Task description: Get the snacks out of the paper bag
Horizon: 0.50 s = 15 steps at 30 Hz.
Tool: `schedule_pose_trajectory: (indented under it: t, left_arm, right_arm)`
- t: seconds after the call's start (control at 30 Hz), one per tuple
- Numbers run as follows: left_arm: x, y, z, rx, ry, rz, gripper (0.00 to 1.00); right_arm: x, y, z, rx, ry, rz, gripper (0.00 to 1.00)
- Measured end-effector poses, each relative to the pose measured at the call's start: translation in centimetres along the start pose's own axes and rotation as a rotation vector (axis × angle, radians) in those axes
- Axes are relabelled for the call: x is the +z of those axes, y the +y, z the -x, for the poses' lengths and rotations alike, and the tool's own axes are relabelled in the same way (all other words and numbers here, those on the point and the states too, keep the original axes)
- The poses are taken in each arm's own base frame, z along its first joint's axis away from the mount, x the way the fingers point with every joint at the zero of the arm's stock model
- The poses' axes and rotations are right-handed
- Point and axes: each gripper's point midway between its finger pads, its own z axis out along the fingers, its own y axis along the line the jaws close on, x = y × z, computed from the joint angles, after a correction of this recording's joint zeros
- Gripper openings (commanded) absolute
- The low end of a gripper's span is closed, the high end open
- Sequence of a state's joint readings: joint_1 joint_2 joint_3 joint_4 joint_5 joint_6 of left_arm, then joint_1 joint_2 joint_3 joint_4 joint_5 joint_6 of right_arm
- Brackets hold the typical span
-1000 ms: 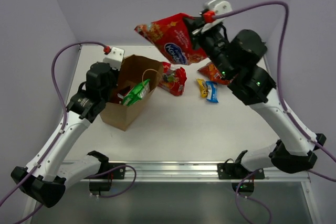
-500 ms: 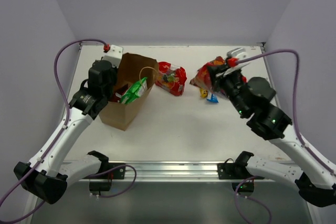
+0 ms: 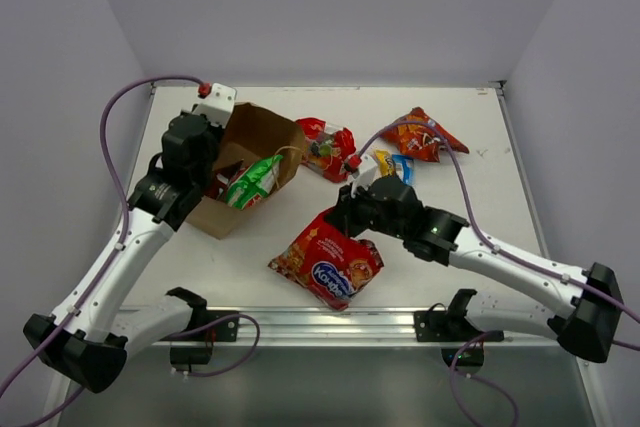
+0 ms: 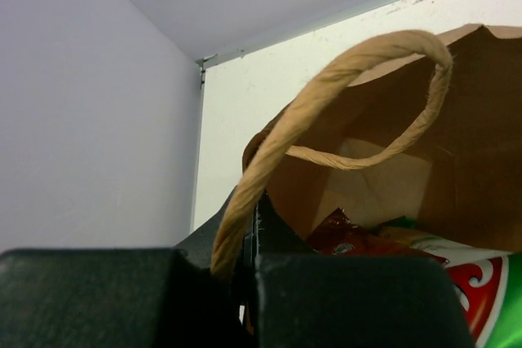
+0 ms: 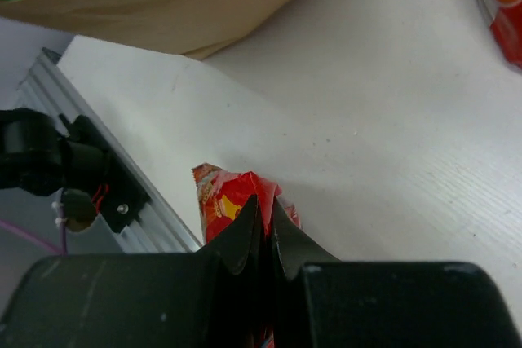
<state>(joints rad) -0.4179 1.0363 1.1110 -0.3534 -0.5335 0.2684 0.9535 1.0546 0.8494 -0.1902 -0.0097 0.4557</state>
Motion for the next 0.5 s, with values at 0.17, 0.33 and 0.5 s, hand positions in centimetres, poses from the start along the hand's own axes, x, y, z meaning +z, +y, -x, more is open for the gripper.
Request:
schedule_pose_trajectory:
  t: [0.17, 0.33, 0.5]
  left_arm:
    - [-0.6, 0.2, 1.1, 0.005, -0.051, -0.02, 0.0]
    - [-0.9, 0.1, 1.7, 0.012, -0.082, -0.042, 0.0]
    - [-0.8, -0.5, 1.7, 0.026, -0.091, -0.074, 0.0]
  right_arm:
    - [4.2, -4.1, -2.1, 0.106, 0.06, -0.142, 0.0]
    - [5.9, -10.6, -2.5, 0.17, 0.061, -0.332, 0.24]
    - [5.4, -12.6, 0.5, 0.052, 0.031, -0.421, 0.61]
